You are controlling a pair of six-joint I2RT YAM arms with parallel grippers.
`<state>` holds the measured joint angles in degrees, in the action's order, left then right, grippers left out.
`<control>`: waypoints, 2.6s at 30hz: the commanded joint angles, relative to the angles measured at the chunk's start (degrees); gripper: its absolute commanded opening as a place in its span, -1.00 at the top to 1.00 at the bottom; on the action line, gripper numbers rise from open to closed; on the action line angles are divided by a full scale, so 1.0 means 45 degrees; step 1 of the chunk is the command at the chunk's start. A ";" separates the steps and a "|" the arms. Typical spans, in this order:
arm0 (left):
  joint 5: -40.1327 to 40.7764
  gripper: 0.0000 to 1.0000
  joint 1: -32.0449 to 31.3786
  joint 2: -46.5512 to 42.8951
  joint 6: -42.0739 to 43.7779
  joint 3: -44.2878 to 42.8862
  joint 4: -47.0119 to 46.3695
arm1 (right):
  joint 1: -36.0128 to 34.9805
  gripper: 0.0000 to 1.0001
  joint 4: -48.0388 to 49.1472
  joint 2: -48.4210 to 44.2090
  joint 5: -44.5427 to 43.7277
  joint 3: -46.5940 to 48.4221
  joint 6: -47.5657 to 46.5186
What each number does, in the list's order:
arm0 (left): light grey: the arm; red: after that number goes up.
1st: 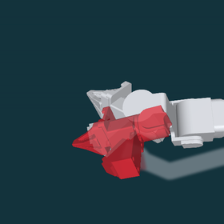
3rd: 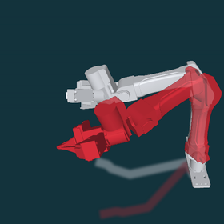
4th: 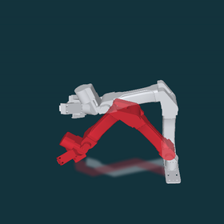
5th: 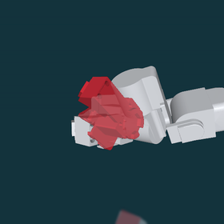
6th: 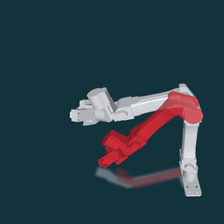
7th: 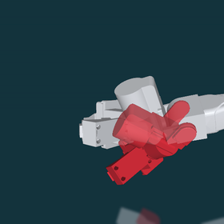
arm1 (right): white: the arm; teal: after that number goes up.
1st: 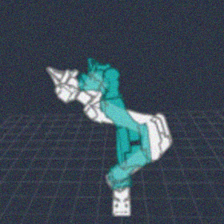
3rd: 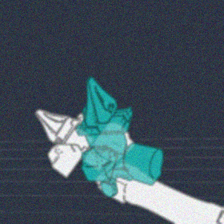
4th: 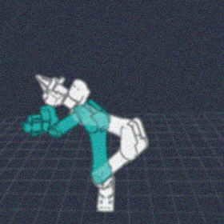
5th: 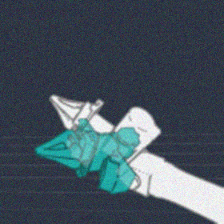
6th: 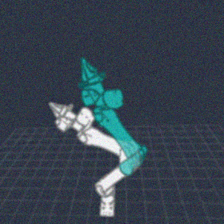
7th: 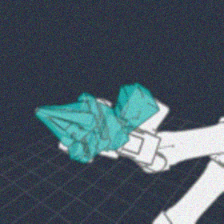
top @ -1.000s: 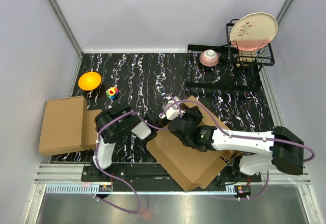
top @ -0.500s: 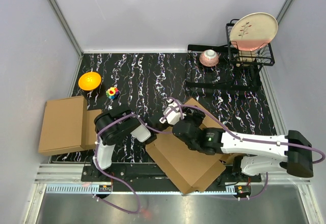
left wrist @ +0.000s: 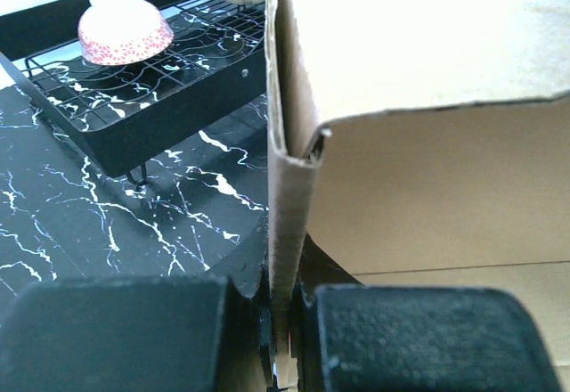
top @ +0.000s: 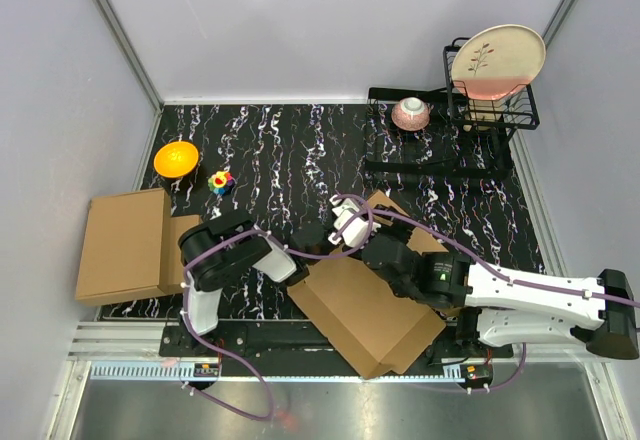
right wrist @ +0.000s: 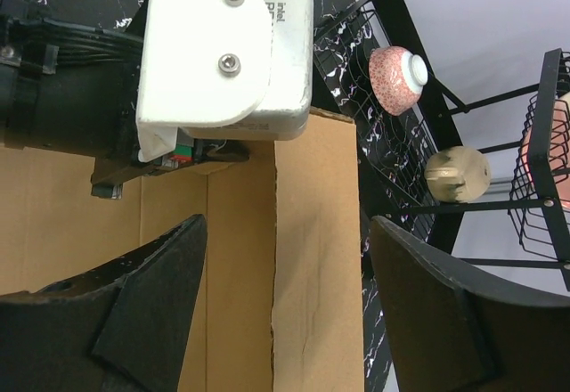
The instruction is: Fold the paper box
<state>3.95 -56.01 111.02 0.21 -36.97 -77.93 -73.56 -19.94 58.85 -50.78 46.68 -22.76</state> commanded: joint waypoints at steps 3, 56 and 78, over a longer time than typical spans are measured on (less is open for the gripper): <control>0.2324 1.00 0.0434 -0.0256 -0.0867 0.0852 -0.3524 | -0.0099 -0.65 0.2128 -0.1632 -0.0649 0.1035 0.1523; 0.4260 1.00 0.0473 -0.2739 -0.0729 0.2454 -0.1256 | 0.1327 -0.99 0.0564 -0.1026 0.0638 0.2439 0.3437; 0.5080 1.00 0.0513 -0.1703 -0.1257 0.3313 -0.3892 | 0.3669 0.70 0.3436 0.0379 0.4039 0.0644 0.6992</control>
<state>24.80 -53.80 102.10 -4.58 -23.83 -75.35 -59.77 -10.52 61.06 -37.43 50.09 3.09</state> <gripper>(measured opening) 0.050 0.179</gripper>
